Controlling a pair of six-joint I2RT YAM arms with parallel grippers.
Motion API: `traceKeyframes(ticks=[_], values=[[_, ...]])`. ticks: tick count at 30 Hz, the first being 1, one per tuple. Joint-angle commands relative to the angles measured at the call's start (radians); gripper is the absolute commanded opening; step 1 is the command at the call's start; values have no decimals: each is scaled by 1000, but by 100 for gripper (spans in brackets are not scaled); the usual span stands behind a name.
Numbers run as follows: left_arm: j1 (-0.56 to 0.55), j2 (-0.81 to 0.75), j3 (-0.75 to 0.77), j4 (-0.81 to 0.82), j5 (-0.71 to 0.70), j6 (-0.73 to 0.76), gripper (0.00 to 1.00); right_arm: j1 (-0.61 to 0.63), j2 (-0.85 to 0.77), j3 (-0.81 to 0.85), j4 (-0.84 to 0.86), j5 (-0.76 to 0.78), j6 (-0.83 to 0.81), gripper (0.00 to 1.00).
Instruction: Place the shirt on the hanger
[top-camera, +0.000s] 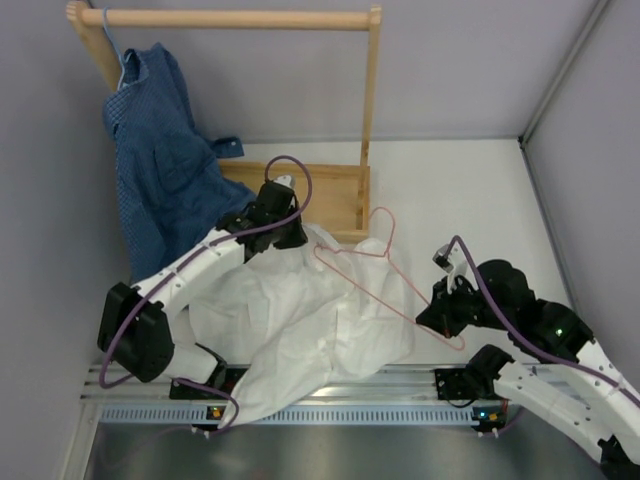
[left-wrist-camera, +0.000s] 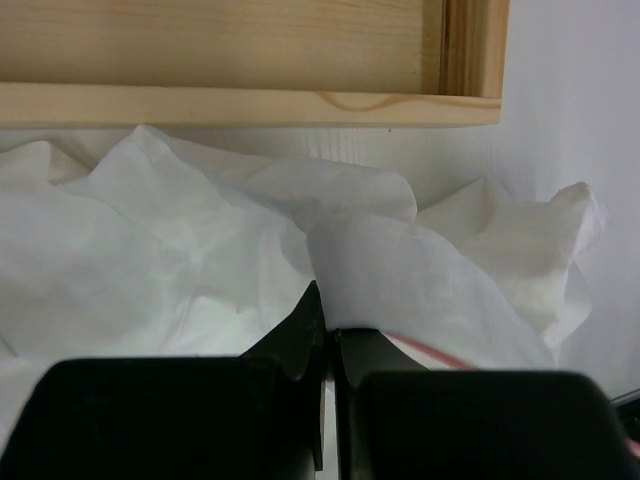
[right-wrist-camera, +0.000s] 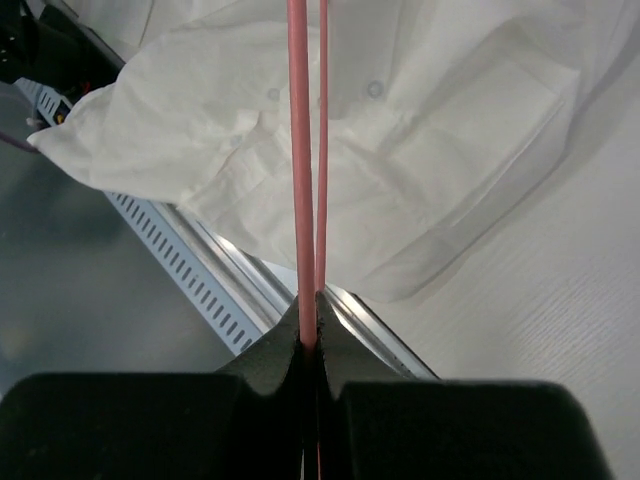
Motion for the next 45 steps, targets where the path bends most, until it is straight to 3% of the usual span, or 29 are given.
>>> traceKeyframes(ticks=[1, 7, 12, 17, 21, 26, 28, 29, 32, 33, 36, 40, 45], values=[[4, -50, -22, 11, 27, 21, 0, -8, 39, 34, 116, 98, 26, 0], [2, -73, -43, 12, 160, 29, 0, 6, 183, 57, 233, 52, -4, 0], [-15, -128, -9, -3, 261, 137, 0, 7, 314, 76, 333, -222, -102, 0], [-47, -237, 12, -106, 265, 275, 0, 7, 325, 75, 383, -359, -199, 0], [-91, -335, 11, -153, 295, 316, 0, 6, 369, 98, 439, -347, -260, 0], [-148, -418, 53, -179, 323, 293, 0, 7, 441, 74, 676, -343, -167, 0], [-194, -409, 96, -210, 294, 279, 0, 15, 452, 60, 774, -372, -113, 0], [-212, -394, 128, -234, 207, 255, 0, 25, 458, 47, 858, -373, -106, 0], [-318, -320, 286, -371, 66, 234, 0, 96, 467, 58, 910, -373, -165, 0], [-362, -291, 352, -426, -44, 231, 0, 111, 470, 54, 920, -376, -187, 0], [-375, -250, 431, -507, -152, 222, 0, 113, 455, 9, 995, -367, -179, 0], [-381, -227, 466, -554, -217, 207, 0, 119, 415, -92, 1140, -302, -90, 0], [-435, -201, 515, -551, -191, 216, 0, 159, 345, -193, 1345, -174, 5, 0]])
